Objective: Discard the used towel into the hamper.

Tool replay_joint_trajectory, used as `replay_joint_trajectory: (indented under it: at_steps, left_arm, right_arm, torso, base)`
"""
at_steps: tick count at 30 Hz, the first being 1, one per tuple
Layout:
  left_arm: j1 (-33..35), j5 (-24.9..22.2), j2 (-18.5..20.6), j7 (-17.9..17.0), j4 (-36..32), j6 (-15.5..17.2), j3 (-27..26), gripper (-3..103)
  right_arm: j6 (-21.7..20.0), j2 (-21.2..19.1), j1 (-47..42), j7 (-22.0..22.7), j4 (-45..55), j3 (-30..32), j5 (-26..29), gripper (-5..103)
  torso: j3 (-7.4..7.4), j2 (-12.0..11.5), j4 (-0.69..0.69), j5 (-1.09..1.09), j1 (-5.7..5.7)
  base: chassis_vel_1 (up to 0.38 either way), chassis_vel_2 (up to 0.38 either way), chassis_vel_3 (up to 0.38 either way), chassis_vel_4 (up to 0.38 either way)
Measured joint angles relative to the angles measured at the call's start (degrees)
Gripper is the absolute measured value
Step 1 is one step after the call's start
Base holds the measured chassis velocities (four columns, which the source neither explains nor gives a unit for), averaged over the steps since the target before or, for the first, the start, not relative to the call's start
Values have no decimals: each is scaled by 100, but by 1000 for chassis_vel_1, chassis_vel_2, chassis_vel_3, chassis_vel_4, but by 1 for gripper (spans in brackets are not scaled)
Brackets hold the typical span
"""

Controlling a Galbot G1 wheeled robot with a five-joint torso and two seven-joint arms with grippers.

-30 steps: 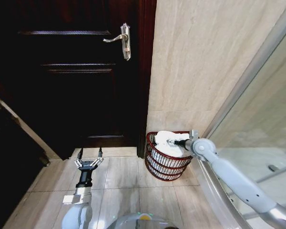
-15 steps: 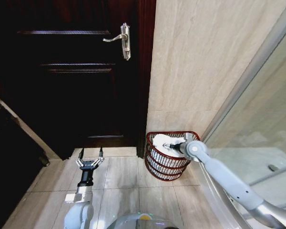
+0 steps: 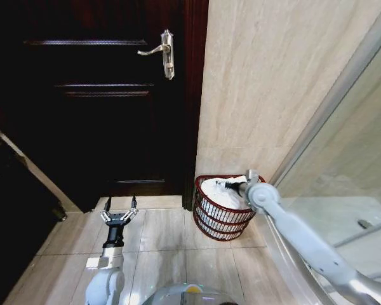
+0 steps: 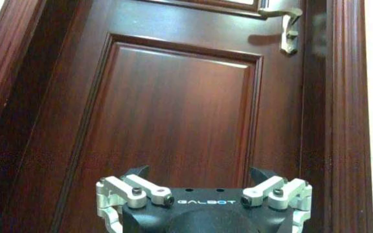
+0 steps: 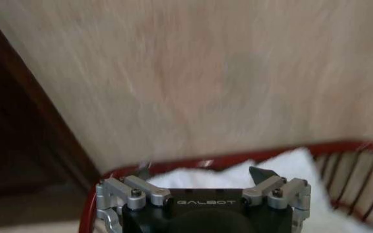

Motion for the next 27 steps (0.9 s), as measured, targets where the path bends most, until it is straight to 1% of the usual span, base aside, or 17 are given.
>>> replay_joint_trajectory:
  at_steps: [1, 2, 3, 4, 5, 6, 8, 9, 10, 12, 13, 14, 15, 19, 20, 23, 27]
  left_arm:
    - [0, 0, 0, 0, 0, 0, 0, 100]
    - [-5, 7, -5, -29, 3, 18, 10, 100]
    - [-6, 13, -6, -31, 3, 21, 14, 100]
    - [-4, 52, -15, -62, -4, 34, 26, 100]
    - [-4, 52, -15, -62, -4, 34, 26, 100]
    - [1, 72, -15, -80, -15, 50, 28, 100]
    - [26, 141, -14, -208, -74, 136, 33, 100]
    - [26, 141, -14, -208, -74, 136, 33, 100]
    - [38, 171, -3, -271, -107, 201, 37, 100]
    - [51, 225, 23, -353, -142, 286, 36, 100]
    - [50, 276, 44, -426, -159, 328, 35, 100]
    - [52, 310, 59, -478, -164, 351, 36, 100]
    - [52, 310, 59, -478, -164, 351, 36, 100]
    - [61, 443, 74, -706, -222, 513, 31, 100]
    - [61, 443, 74, -706, -222, 513, 31, 100]
    - [67, 625, 49, -834, -285, 638, 81, 100]
    - [108, 754, 47, -838, -375, 683, 127, 100]
  right_arm:
    - [0, 0, 0, 0, 0, 0, 0, 100]
    - [271, 57, -371, -155, 226, 145, -676, 100]
    - [347, 77, -473, -223, 276, 184, -863, 100]
    - [690, 207, -830, -513, 439, 333, -1611, 100]
    - [690, 207, -830, -513, 439, 333, -1611, 100]
    - [838, 276, -963, -643, 485, 381, -1913, 100]
    - [1628, 600, -1442, -1120, 534, 542, -3014, 100]
    - [1628, 600, -1442, -1120, 534, 542, -3014, 100]
    - [2009, 788, -1705, -1318, 527, 620, -3599, 100]
    - [2414, 1038, -2063, -1577, 502, 748, -4268, 100]
    - [2735, 1298, -2399, -1721, 485, 879, -4888, 100]
    - [2886, 1434, -2584, -1751, 485, 949, -5219, 100]
    - [2886, 1434, -2584, -1751, 485, 949, -5219, 100]
    - [3307, 1899, -3258, -1993, 674, 1297, -6026, 100]
    - [3307, 1899, -3258, -1993, 674, 1297, -6026, 100]
    - [3426, 2203, -3566, -2281, 828, 1567, -6398, 100]
    - [3541, 2452, -3717, -2469, 852, 1828, -6668, 100]
  torso:
    - [0, 0, 0, 0, 0]
    - [0, -1, -1, 0, 0]
    - [-1, -1, 0, 0, 0]
    - [-1, -1, 0, -2, 0]
    - [-1, -1, 0, -2, 0]
    - [-1, -2, -1, -2, -1]
    - [-2, -2, 0, 0, -1]
    - [-2, -2, 0, 0, -1]
    - [-2, -2, 0, 0, -1]
    - [-2, -2, 0, 0, -1]
    - [-2, -2, 0, -1, 0]
    - [2, 5, 0, -1, 2]
    - [2, 5, 0, -1, 2]
    - [68, 93, 0, -2, 22]
    - [68, 93, 0, -2, 22]
    - [135, 181, -1, -3, 41]
    - [203, 268, 0, -1, 62]
  base:
    - [0, 0, 0, 0]
    - [0, 0, 0, 0]
    - [0, 0, 0, 0]
    - [0, 0, 0, 0]
    - [0, 0, 0, 0]
    - [0, 0, 0, 0]
    - [0, 0, 0, 0]
    - [0, 0, 0, 0]
    - [0, 0, 0, 0]
    - [0, 0, 0, 0]
    - [0, 0, 0, 0]
    - [0, 0, 0, 0]
    - [0, 0, 0, 0]
    - [0, 0, 0, 0]
    - [0, 0, 0, 0]
    - [0, 0, 0, 0]
    - [0, 0, 0, 0]
